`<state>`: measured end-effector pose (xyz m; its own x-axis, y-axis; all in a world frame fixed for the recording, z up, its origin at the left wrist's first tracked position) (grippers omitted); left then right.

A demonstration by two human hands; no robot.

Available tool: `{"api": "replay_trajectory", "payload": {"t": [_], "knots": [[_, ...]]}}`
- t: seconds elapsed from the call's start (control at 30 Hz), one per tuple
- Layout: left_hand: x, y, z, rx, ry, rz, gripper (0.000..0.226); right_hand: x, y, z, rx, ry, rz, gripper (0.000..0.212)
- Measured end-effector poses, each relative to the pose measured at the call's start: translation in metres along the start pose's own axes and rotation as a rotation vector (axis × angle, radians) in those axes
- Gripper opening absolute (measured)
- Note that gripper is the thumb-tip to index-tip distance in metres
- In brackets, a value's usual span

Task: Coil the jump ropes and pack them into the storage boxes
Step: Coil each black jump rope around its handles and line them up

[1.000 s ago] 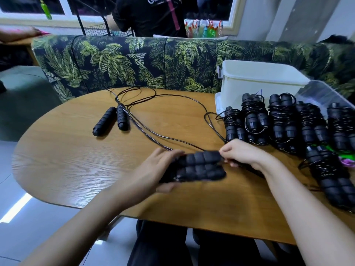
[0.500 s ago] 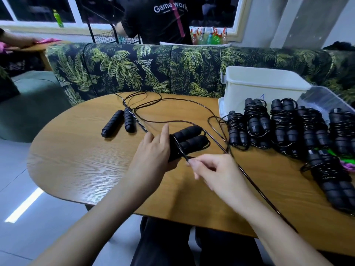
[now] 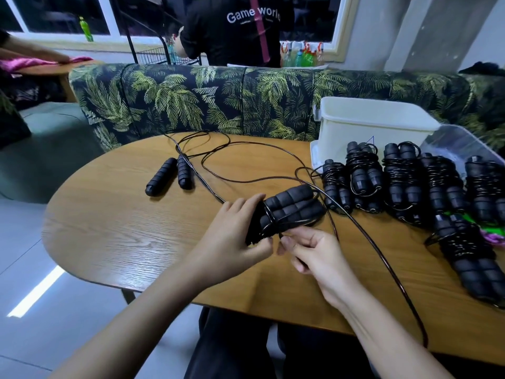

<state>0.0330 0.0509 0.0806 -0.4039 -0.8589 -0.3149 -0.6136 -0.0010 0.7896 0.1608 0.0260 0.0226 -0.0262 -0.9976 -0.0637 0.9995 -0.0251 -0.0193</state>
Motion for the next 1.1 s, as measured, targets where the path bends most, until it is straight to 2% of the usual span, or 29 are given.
{"api": "replay_trajectory", "payload": {"t": [0.07, 0.17, 0.3, 0.4, 0.47, 0.53, 0.6, 0.63, 0.7, 0.77, 0.8, 0.83, 0.87, 0.93, 1.0, 1.1], "knots": [[0.0, -0.005, -0.001, 0.038, 0.043, 0.019, 0.082, 0.0, 0.003, 0.004, -0.008, 0.023, -0.031, 0.019], [-0.003, -0.004, 0.008, 0.095, 0.133, -0.044, 0.08, 0.0, 0.002, 0.01, 0.062, 0.06, 0.003, 0.015], [-0.009, -0.003, 0.021, 0.192, 0.2, -0.078, 0.071, 0.003, 0.001, 0.016, 0.301, 0.127, 0.05, 0.024], [-0.015, 0.005, 0.014, 0.113, 0.157, -0.123, 0.068, 0.002, -0.008, 0.029, 0.784, 0.247, 0.148, 0.019], [-0.02, 0.011, 0.006, 0.048, 0.127, -0.159, 0.071, 0.003, -0.017, 0.051, 1.269, 0.49, 0.132, 0.007], [-0.026, 0.019, 0.002, 0.023, 0.115, -0.197, 0.072, 0.01, -0.022, 0.066, 1.525, 0.667, 0.116, 0.015], [-0.033, 0.025, 0.002, 0.033, 0.11, -0.222, 0.072, 0.006, -0.018, 0.072, 1.525, 0.594, 0.202, 0.018], [-0.036, 0.028, 0.004, 0.046, 0.116, -0.231, 0.071, 0.003, -0.009, 0.076, 1.411, 0.517, 0.229, 0.02], [-0.041, 0.032, 0.011, 0.089, 0.137, -0.246, 0.068, -0.001, 0.009, 0.078, 0.986, 0.363, 0.223, 0.015], [-0.045, 0.035, 0.02, 0.139, 0.147, -0.252, 0.065, -0.01, 0.031, 0.075, 0.468, 0.234, 0.115, 0.016], [-0.046, 0.036, 0.022, 0.147, 0.148, -0.254, 0.064, -0.013, 0.038, 0.066, 0.309, 0.16, 0.089, 0.024], [-0.046, 0.038, 0.022, 0.133, 0.144, -0.26, 0.064, -0.016, 0.043, 0.057, 0.26, 0.107, 0.082, 0.031], [-0.046, 0.04, 0.02, 0.101, 0.136, -0.27, 0.065, -0.017, 0.046, 0.051, 0.316, 0.079, 0.103, 0.041], [-0.046, 0.043, 0.013, 0.038, 0.121, -0.289, 0.069, -0.016, 0.042, 0.038, 0.625, 0.054, 0.228, 0.063], [-0.045, 0.045, 0.006, 0.019, 0.107, -0.3, 0.071, -0.012, 0.031, 0.028, 0.881, 0.075, 0.327, 0.064], [-0.046, 0.047, -0.004, 0.022, 0.07, -0.325, 0.07, -0.008, 0.009, 0.029, 0.915, 0.176, 0.359, 0.06]]}}
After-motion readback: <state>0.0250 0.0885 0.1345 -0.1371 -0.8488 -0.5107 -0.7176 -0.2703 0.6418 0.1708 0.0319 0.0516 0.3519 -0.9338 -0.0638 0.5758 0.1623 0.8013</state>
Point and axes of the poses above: each hand's wrist, its own x-axis away from the middle knuckle, its own y-axis out of the back of the hand, z = x × y, the point moved 10 cm from there along -x, towards the middle knuckle, and after that the axes turned 7 degrees about y, right-handed, at the moved point
